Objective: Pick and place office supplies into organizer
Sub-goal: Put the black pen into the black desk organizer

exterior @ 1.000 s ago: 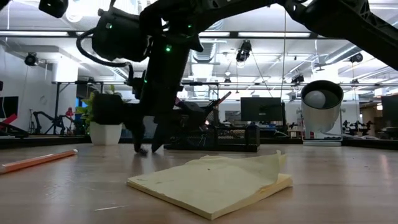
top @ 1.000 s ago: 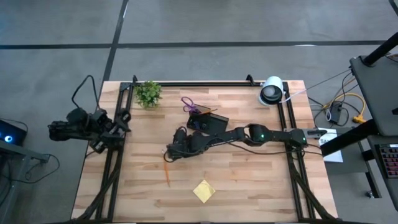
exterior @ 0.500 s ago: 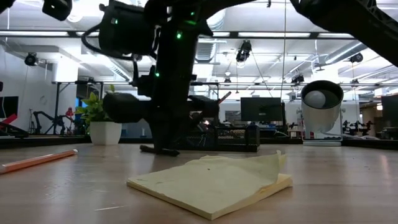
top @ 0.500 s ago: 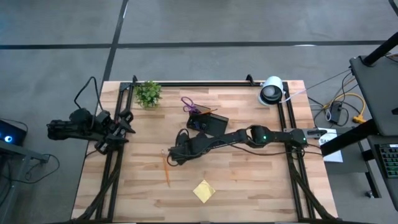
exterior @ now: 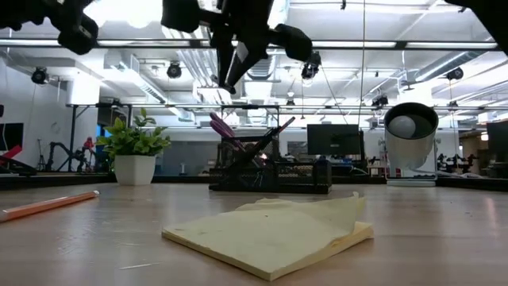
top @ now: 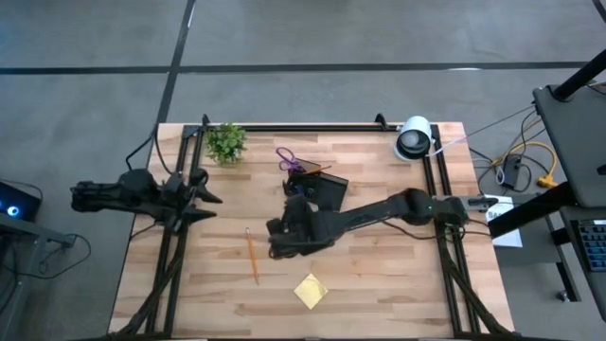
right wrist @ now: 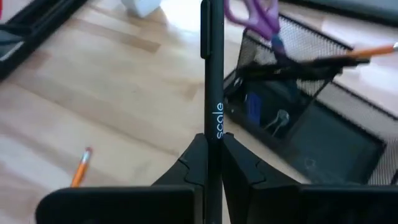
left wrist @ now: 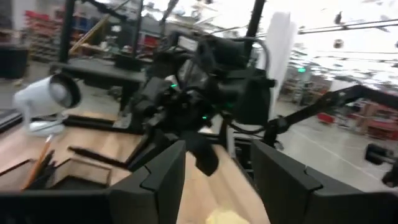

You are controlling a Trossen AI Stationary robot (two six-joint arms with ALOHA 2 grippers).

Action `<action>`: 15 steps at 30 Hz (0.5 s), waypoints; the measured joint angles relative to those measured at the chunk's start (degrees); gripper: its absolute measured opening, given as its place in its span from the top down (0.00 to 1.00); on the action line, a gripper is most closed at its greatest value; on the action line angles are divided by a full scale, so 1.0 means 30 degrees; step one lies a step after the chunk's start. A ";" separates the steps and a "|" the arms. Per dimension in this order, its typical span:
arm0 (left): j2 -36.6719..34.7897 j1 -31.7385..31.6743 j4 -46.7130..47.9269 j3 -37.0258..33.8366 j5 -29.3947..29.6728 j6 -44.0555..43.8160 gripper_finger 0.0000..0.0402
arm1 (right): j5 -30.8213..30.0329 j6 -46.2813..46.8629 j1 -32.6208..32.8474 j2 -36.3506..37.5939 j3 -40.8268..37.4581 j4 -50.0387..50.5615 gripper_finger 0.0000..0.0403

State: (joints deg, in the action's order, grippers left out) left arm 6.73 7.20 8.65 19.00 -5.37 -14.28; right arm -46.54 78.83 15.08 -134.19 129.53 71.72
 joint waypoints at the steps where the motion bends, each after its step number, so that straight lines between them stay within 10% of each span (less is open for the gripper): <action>1: 0.0209 0.0000 -0.0007 0.0000 0.0346 -0.0099 0.59 | -0.0325 -0.0176 -0.0079 0.0081 -0.0029 0.0122 0.97; 15: 0.5762 -0.0996 -0.3314 -0.0010 0.0910 -0.1547 0.59 | -0.3488 -0.5338 -0.3203 0.0899 -0.0098 0.0158 0.97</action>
State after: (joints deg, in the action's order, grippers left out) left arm 24.01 4.21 -1.29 18.97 -2.64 -18.92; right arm -57.01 62.81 5.47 -131.49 129.24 72.20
